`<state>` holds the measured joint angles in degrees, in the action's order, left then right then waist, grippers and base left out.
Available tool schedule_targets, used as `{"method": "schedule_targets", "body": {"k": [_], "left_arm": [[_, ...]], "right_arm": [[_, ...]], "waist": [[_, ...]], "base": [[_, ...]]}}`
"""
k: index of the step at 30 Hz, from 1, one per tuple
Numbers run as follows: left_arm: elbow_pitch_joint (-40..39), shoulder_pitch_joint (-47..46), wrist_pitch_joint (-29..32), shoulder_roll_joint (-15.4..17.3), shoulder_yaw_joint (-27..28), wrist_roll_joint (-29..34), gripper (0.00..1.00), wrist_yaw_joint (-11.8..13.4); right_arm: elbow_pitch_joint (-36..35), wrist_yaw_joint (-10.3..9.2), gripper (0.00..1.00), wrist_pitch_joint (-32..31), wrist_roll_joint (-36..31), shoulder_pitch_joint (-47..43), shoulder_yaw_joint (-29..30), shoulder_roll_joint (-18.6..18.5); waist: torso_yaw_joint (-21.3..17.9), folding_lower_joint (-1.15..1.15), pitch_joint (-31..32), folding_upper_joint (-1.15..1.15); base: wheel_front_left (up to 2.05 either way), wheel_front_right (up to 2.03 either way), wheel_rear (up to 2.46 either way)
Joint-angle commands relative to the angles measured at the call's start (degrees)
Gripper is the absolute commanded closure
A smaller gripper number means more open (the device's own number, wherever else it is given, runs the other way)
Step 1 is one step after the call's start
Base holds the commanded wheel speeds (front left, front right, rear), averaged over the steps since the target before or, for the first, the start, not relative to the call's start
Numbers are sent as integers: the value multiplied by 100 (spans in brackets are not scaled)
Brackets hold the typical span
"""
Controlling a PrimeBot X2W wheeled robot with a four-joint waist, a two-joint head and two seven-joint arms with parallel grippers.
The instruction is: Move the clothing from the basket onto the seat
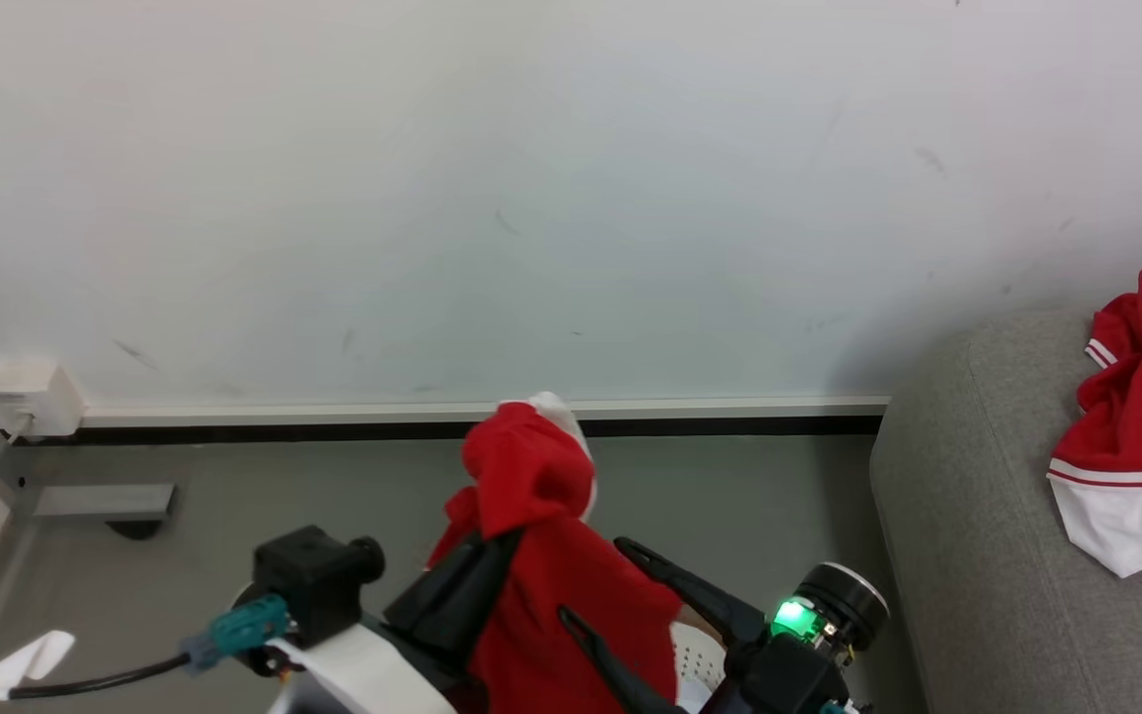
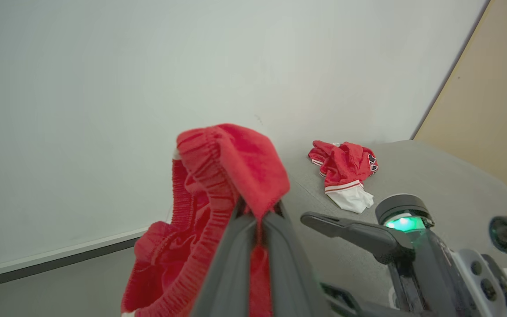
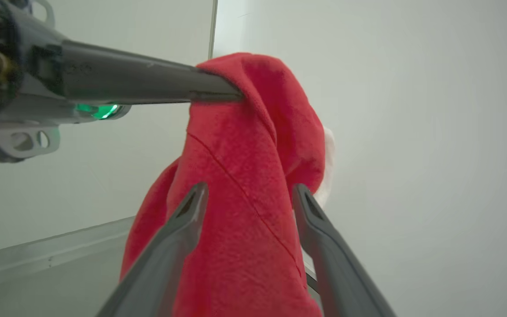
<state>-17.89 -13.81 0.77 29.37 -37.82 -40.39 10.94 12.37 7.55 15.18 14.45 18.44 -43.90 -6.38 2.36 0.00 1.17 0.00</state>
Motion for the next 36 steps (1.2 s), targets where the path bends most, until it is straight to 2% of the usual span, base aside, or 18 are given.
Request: {"method": "schedule_targets", "body": {"k": [1, 5, 8, 14, 15, 16, 17, 22, 24, 25, 26, 27, 36], "left_arm": [[-40, -56, 52, -9, -59, 35, 100, -52], [26, -95, 151, 25, -234, 96, 100, -175], [-6, -101, 216, -2, -391, 29, 100, -359], [6, -140, 305, -16, -662, -35, 100, -686], [2, -146, 309, -28, -684, -53, 100, -726], [3, -151, 301, -34, -700, -62, 100, -743], [10, -152, 298, -38, -712, -72, 100, -760], [153, -123, 261, 3, -695, -21, 98, -691], [222, -98, 233, 2, -670, 12, 73, -644], [261, -97, 210, 9, -659, 44, 53, -628], [312, -86, 159, 0, -638, 66, 7, -587], [368, -71, 118, -22, -617, 84, 0, -557], [806, -27, -193, -125, -629, 294, 0, -441]], "right_arm": [[54, -13, 0, -5, 86, 131, -109, -99], [118, -13, 0, -5, 325, 311, -385, -227], [238, -14, 0, -5, 541, 426, -650, -363], [437, -13, 0, -5, 913, 552, -1012, -341], [484, -13, 25, -4, 1000, 579, -1065, -331], [529, -13, 76, -5, 1068, 617, -1146, -331], [545, -13, 100, -5, 1153, 658, -1227, -325], [502, -13, 100, -5, 1393, 720, -1312, -370], [470, -13, 100, -4, 1379, 699, -1155, -399], [468, -13, 100, -4, 1354, 665, -1081, -413], [464, -13, 100, -4, 1337, 628, -994, -422], [448, -13, 100, -4, 1325, 599, -908, -427], [304, -13, 100, -4, 1042, 382, -65, -528]], "waist": [[-3, 0, 0, 0], [-19, 0, 8, 0], [-15, 0, 17, 0], [1, 0, 30, 0], [7, 0, 34, 0], [13, 0, 37, 0], [18, 0, 38, 0], [18, 0, 22, 0], [9, 0, 11, 0], [3, 0, 5, 0], [-6, 0, -3, 0], [-20, 0, -11, 0], [-345, 0, -119, 0]], "base": [[0, 0, 0], [0, 0, 0], [0, 0, 0], [0, 0, 0], [0, 0, 0], [0, 0, 0], [0, 0, 0], [0, 0, 0], [0, 0, 0], [0, 0, 0], [0, 0, 0], [0, 0, 0], [0, 0, 0]]}}
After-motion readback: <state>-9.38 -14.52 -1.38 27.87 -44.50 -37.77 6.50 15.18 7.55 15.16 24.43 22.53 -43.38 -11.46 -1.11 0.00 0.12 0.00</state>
